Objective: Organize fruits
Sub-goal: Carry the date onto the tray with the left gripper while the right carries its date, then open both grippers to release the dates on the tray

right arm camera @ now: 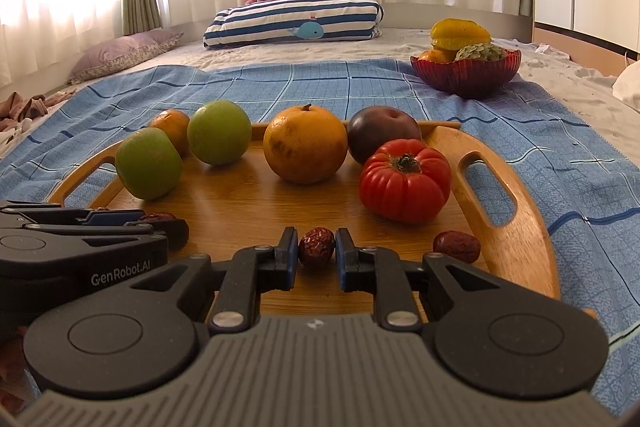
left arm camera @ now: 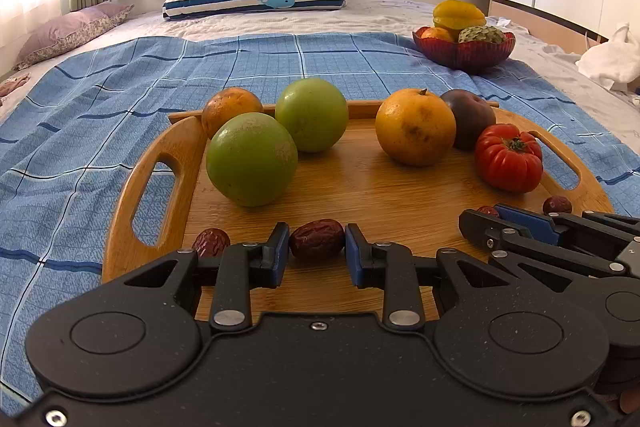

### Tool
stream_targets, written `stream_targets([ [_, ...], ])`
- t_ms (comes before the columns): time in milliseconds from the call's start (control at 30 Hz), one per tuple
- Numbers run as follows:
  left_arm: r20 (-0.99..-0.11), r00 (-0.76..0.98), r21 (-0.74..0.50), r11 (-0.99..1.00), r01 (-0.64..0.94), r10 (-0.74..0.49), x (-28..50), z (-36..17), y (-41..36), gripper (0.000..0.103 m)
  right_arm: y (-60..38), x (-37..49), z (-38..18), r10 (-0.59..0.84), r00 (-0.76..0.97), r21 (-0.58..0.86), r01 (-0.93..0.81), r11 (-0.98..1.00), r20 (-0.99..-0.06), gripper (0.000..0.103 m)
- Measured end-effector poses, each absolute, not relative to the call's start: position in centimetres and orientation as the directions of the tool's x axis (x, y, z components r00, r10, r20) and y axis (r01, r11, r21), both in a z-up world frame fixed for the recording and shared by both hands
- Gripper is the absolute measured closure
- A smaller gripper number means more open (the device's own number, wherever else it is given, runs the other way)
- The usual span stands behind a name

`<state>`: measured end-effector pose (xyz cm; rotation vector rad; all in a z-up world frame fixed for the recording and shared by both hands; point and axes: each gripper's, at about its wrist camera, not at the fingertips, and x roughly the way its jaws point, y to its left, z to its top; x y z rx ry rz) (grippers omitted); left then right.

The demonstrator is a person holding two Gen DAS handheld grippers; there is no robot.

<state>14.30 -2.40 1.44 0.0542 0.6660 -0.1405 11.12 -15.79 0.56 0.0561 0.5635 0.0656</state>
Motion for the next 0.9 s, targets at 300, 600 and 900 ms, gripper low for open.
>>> stream_targets([
  [300, -0.617, 0.779, -0.001, 0.99, 0.142, -0.112, 13.8, 1.6, -2.2, 0.06, -15.7, 10.8, 0.9, 0.079, 0.85, 0.068, -0.05, 0.996, -0.521, 0.065],
  [600, -0.611, 0.784, 0.0, 0.99, 0.142, -0.112, 12.1, 2.4, -1.8, 0.042, -15.9, 9.6, 1.3, 0.063, 0.859, 0.059, -0.038, 0.998, -0.508, 0.049],
  [900, -0.622, 0.775, -0.031, 0.992, 0.124, -0.117, 8.5, 2.5, -0.4, 0.031, -16.5, 6.6, 1.4, 0.044, 0.872, 0.055, -0.02, 0.998, -0.488, 0.034],
])
